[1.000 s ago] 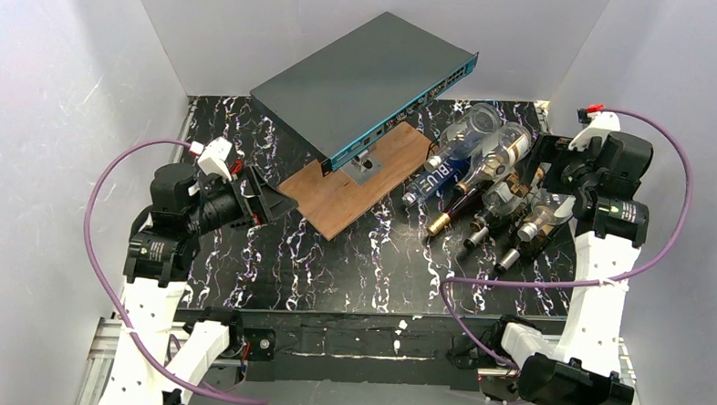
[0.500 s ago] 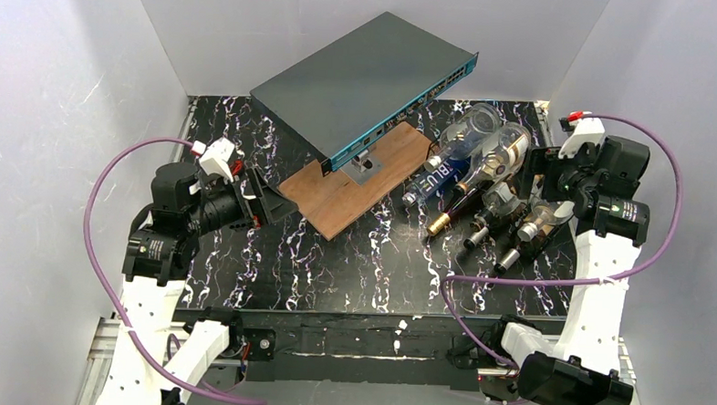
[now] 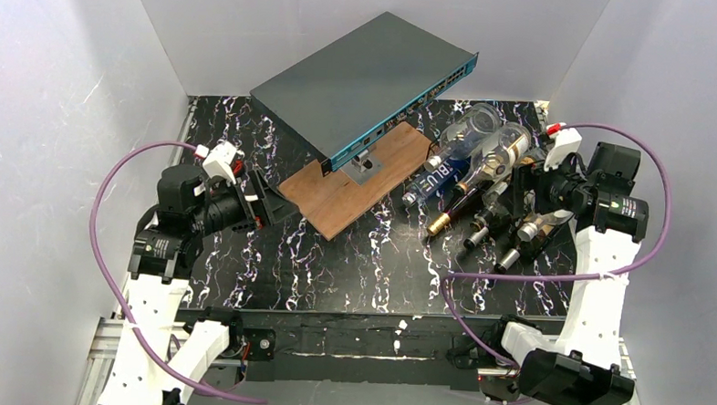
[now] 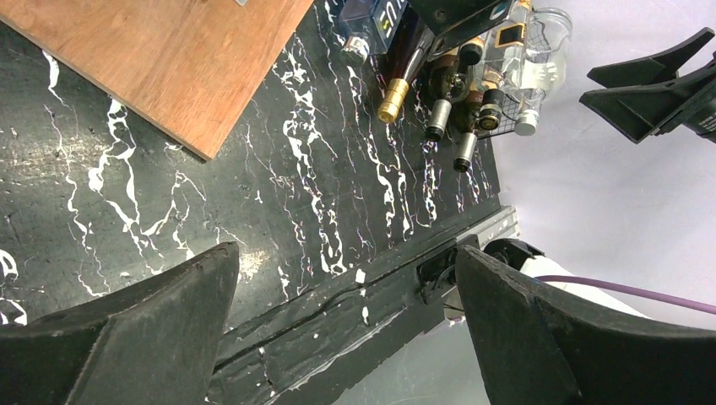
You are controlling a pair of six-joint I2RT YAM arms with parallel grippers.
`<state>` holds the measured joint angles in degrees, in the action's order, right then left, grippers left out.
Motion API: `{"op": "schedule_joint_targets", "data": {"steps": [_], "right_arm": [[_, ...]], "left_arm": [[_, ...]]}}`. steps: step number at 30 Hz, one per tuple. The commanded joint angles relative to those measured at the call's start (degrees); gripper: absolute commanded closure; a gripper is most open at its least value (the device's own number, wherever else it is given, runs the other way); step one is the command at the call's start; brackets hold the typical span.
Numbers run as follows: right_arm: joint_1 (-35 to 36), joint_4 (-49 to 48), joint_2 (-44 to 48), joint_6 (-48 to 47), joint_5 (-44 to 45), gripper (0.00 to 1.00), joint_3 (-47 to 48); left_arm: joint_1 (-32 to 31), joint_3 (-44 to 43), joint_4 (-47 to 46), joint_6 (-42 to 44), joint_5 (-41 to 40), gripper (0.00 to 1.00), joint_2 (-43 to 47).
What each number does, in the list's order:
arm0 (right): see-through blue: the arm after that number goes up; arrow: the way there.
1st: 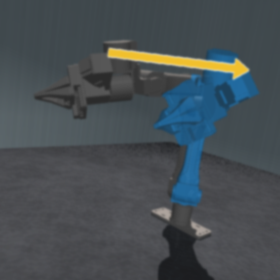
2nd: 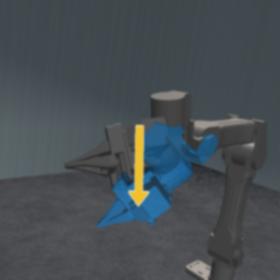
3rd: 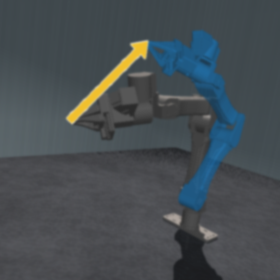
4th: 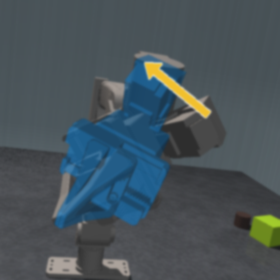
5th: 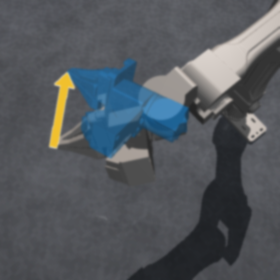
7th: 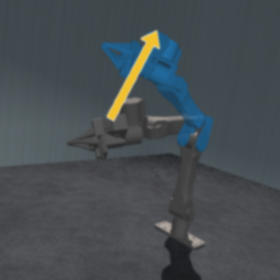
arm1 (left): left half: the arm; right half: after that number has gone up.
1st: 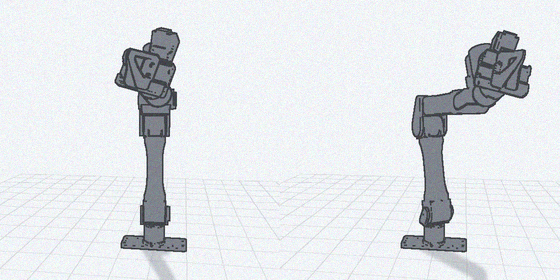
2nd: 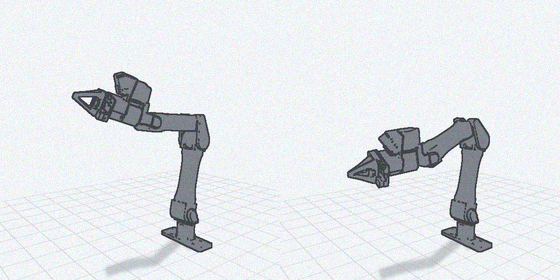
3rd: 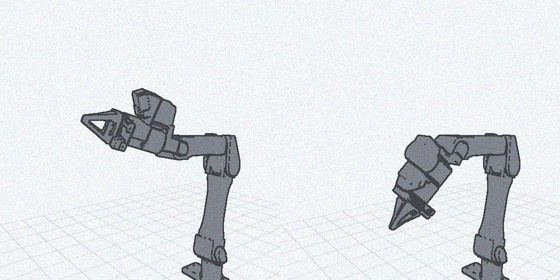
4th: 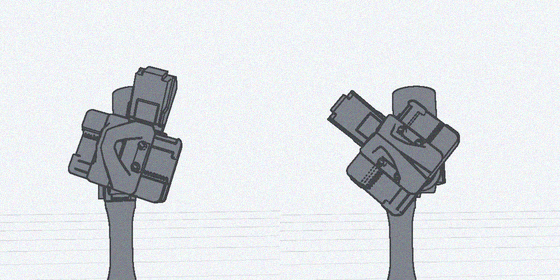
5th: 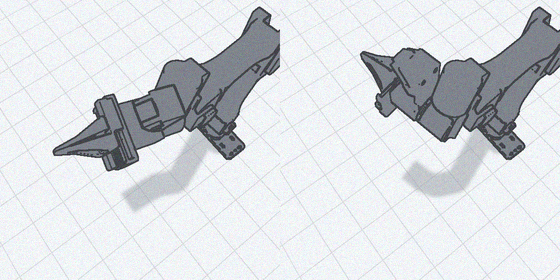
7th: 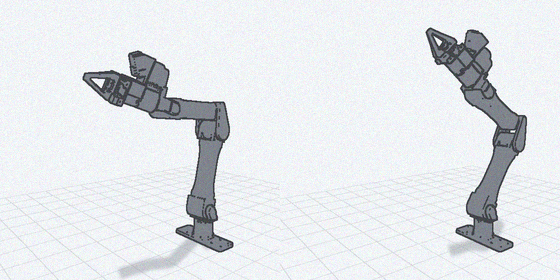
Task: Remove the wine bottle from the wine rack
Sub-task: Pick up the wine bottle from the wine rack.
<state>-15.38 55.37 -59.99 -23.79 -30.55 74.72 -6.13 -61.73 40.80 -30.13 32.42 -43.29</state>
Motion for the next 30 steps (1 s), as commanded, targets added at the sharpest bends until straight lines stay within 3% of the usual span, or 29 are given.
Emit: {"op": "schedule_joint_targets", "data": {"steps": [1,7,18,24,30], "right_arm": [[-0.31,-2.97,-1.23,7.95,2.48,0.00,-0.71],[-0.89,-7.08,-2.79,18.23,-0.88,0.00,-3.77],[-3.16,-8.06,-3.25,26.24,-10.64,0.00,-8.62],[-3.42,-8.05,-1.89,33.56,-8.64,0.00,-11.45],[-4.66,-9.76,0.15,39.54,-13.39,0.00,-17.83]], "left_arm": [[-0.13,1.41,-2.17,-0.15,2.20,0.01,0.91],[-0.11,2.95,-3.64,-0.13,2.48,0.01,1.48],[-0.11,5.28,-8.65,-1.39,7.10,0.01,3.33],[-0.48,6.42,-12.55,-3.11,11.95,0.01,4.28],[-2.66,3.90,-12.89,-3.17,12.72,0.01,5.67]]}}
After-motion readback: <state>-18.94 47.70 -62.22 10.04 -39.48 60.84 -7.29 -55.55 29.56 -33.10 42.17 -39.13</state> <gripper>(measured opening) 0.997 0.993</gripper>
